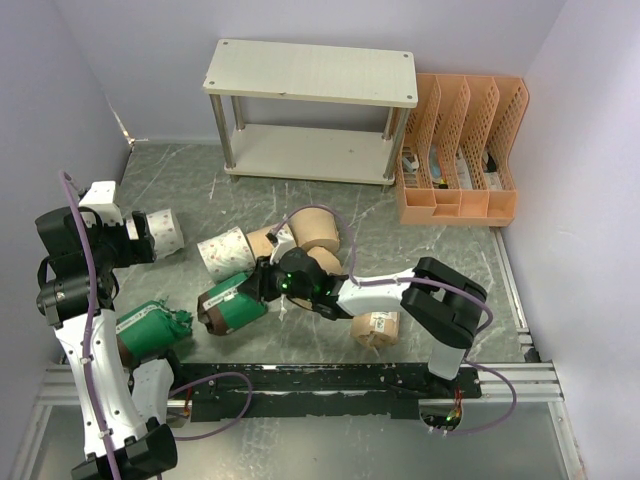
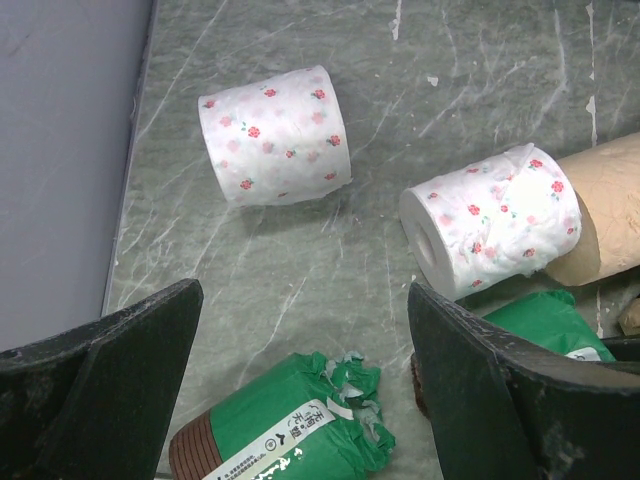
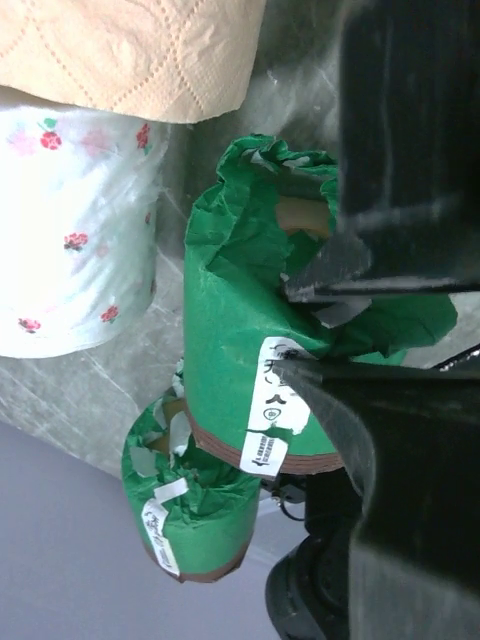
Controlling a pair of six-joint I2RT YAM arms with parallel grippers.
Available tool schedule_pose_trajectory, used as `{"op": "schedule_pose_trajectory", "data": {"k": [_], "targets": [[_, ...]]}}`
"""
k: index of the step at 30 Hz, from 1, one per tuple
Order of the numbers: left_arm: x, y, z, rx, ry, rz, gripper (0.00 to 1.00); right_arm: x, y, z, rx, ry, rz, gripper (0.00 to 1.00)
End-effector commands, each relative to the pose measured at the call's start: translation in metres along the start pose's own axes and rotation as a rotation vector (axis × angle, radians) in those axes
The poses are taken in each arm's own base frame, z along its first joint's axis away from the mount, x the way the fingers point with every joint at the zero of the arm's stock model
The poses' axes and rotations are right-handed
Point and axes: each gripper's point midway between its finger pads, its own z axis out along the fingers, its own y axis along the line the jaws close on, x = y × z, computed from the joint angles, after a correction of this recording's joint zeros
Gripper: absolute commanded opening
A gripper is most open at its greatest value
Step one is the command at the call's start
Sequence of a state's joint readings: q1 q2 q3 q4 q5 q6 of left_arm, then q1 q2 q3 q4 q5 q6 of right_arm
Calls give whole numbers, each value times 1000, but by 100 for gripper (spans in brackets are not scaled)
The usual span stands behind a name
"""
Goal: Place and organize the paper towels onto the shelf
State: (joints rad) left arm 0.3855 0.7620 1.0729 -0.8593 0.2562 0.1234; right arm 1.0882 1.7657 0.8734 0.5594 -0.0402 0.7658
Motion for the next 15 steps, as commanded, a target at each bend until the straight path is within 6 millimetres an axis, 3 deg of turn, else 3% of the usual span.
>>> {"op": "schedule_pose_trajectory", "data": {"k": [1,4,8,12,15], "targets": [[-6,3,-3,-18,-27,-1,96,8,7,5,-44,25,21,16],[-6,3,-3,-17,-29,0,95,8,9,4,-54,25,34,0],[-6,3,-4,-17,-31,2,95,-14,29,-4,-78,1,-20,0],[-7,1,-6,-11,-41,7,95,-79,57,-30,-4,-92,-242,0],[-7,1,-6,-10,-41,7,95,-120,54,-51,149,-113,-434,0]]}}
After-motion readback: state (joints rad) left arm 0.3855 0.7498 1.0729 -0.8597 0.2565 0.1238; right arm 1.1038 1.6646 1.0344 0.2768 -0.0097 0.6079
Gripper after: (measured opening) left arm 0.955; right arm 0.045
